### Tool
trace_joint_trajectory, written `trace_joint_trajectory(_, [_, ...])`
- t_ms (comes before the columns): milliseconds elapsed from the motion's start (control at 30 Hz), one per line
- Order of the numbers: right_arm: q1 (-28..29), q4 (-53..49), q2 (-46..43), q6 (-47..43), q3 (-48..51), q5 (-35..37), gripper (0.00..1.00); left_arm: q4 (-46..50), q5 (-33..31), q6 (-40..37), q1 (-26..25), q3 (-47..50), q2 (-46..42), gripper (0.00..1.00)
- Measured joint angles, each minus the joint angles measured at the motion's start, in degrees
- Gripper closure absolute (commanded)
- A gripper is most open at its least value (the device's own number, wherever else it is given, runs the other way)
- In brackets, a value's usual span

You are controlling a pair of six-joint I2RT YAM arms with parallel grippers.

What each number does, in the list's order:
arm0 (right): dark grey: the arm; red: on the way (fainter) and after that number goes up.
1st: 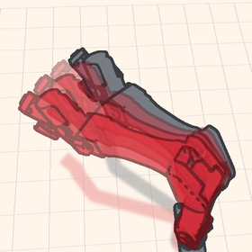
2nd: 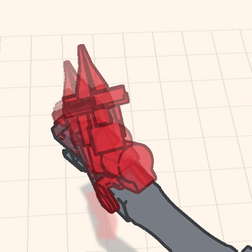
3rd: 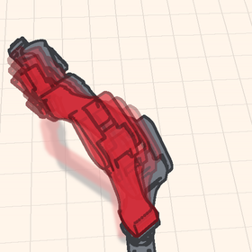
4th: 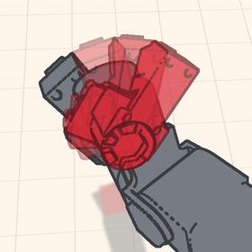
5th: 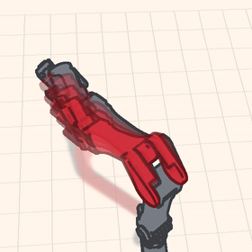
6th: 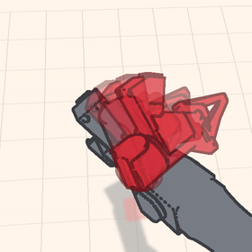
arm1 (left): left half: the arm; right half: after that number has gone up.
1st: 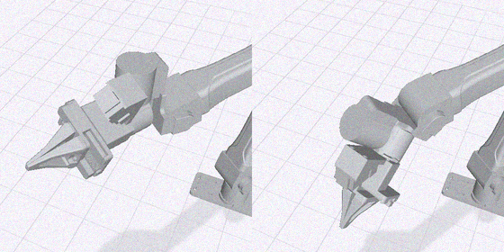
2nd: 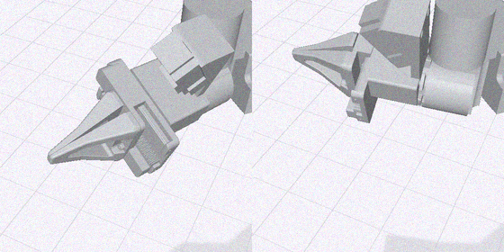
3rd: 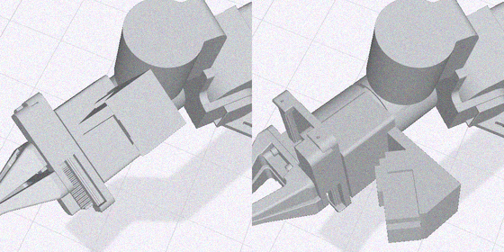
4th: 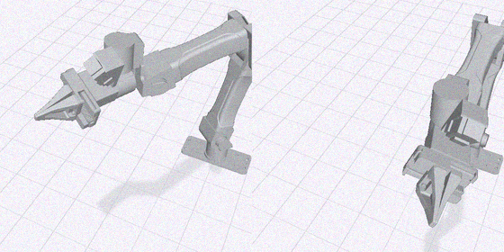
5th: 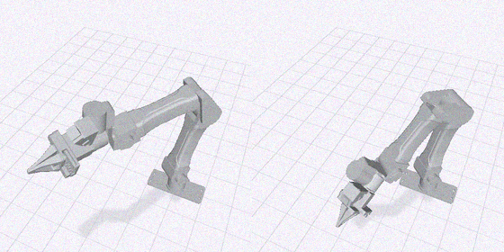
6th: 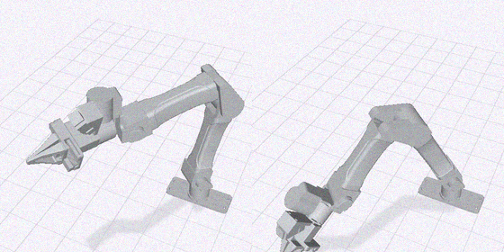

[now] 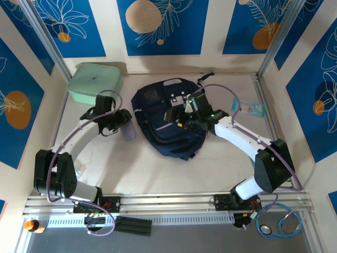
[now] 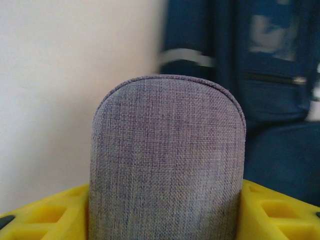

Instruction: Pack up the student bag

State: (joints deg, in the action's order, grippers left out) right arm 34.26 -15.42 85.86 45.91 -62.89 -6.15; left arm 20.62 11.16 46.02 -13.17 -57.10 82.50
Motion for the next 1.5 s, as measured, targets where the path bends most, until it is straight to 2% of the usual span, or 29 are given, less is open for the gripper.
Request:
trace_joint_trajectory(233, [9.33,7.37,1.68,-5.09,0.00,0.66,0.19,-9.62,4.07,11.63,-6.23,-0.72,2.56,0.45])
trace_joint_trajectory(533, [10.25,10.08,7.06,-8.15,-2.05,6.73,0.27,-17.94,8.70,20.35,-7.52,-0.83,5.88,0.45])
trace_joint_trajectory(767, [9.55,11.19,10.05,-10.14,-5.20,7.50,0.48,-20.65,10.47,22.93,-7.74,-0.83,6.62,0.42])
trace_joint_trajectory(933, [7.06,12.66,11.45,-8.57,-5.38,4.94,0.66,-23.47,10.58,23.85,-7.80,-0.39,6.62,0.40])
trace_joint_trajectory(1033, [6.47,13.00,11.54,-8.15,-5.40,3.93,0.70,-25.77,10.49,24.76,-7.69,0.57,6.62,0.32])
trace_joint_trajectory(1100, [6.19,13.20,11.52,-8.00,-5.38,3.52,0.71,-26.95,10.84,25.27,-7.69,1.05,6.58,0.22])
trace_joint_trajectory(1233, [5.16,13.53,10.64,-8.00,-4.35,3.19,0.71,-31.10,11.58,24.44,-7.30,3.17,5.27,0.02])
trace_joint_trajectory(1367, [2.62,13.18,6.67,-8.04,-0.63,2.40,0.71,-31.54,10.93,18.86,-6.93,5.27,1.60,0.00])
trace_joint_trajectory(1500, [-2.75,11.37,-0.11,-8.66,2.99,1.60,0.71,-26.08,11.47,7.19,-7.30,1.97,-0.98,0.00])
